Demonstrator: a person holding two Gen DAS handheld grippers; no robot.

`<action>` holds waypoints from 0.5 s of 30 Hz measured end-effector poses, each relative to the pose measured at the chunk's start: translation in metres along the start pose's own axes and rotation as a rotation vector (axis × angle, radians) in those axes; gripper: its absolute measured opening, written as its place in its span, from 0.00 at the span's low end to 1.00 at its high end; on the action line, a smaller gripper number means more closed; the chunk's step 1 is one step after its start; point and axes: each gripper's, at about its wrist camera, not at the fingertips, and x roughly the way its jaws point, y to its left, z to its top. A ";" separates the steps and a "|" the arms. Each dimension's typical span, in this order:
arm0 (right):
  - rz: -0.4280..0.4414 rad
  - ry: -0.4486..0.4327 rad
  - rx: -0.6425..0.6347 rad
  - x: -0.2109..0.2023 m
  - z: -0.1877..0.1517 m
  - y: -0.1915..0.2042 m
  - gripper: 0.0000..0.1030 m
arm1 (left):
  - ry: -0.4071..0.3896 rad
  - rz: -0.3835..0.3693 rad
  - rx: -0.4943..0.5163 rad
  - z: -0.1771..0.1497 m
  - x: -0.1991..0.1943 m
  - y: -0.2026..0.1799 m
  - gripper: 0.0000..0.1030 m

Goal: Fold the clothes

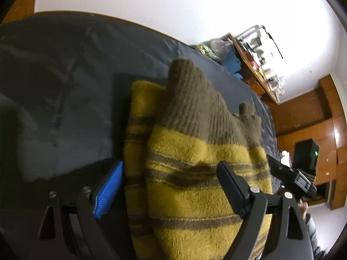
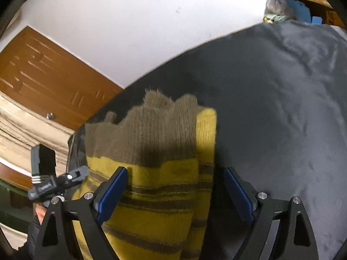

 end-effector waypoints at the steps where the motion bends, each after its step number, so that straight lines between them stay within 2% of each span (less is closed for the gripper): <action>1: 0.008 0.009 -0.014 0.003 -0.002 0.003 0.90 | 0.004 0.015 0.039 0.000 0.006 -0.007 0.86; 5: 0.000 0.019 -0.090 0.014 -0.003 0.015 0.90 | -0.008 0.006 0.056 0.004 0.020 -0.018 0.85; 6: -0.008 0.023 -0.110 0.016 -0.003 0.019 0.88 | -0.011 0.006 0.049 0.004 0.022 -0.019 0.83; 7: -0.018 0.028 -0.131 0.019 -0.004 0.022 0.85 | -0.008 0.004 0.043 0.006 0.024 -0.020 0.75; 8: -0.019 0.034 -0.145 0.021 -0.004 0.024 0.73 | -0.004 0.003 0.037 0.007 0.027 -0.021 0.64; 9: 0.002 0.037 -0.142 0.022 -0.004 0.025 0.61 | 0.007 -0.007 0.032 0.005 0.028 -0.020 0.57; 10: 0.034 0.034 -0.130 0.022 -0.005 0.024 0.55 | 0.029 -0.026 0.018 0.006 0.032 -0.020 0.47; 11: 0.061 0.031 -0.117 0.023 -0.007 0.023 0.47 | 0.034 -0.025 0.011 0.005 0.033 -0.023 0.44; 13: 0.091 0.017 -0.085 0.024 -0.010 0.019 0.40 | 0.037 -0.016 0.007 0.003 0.031 -0.028 0.40; 15: 0.103 -0.005 -0.054 0.020 -0.014 0.017 0.29 | 0.034 -0.003 0.010 -0.001 0.025 -0.033 0.37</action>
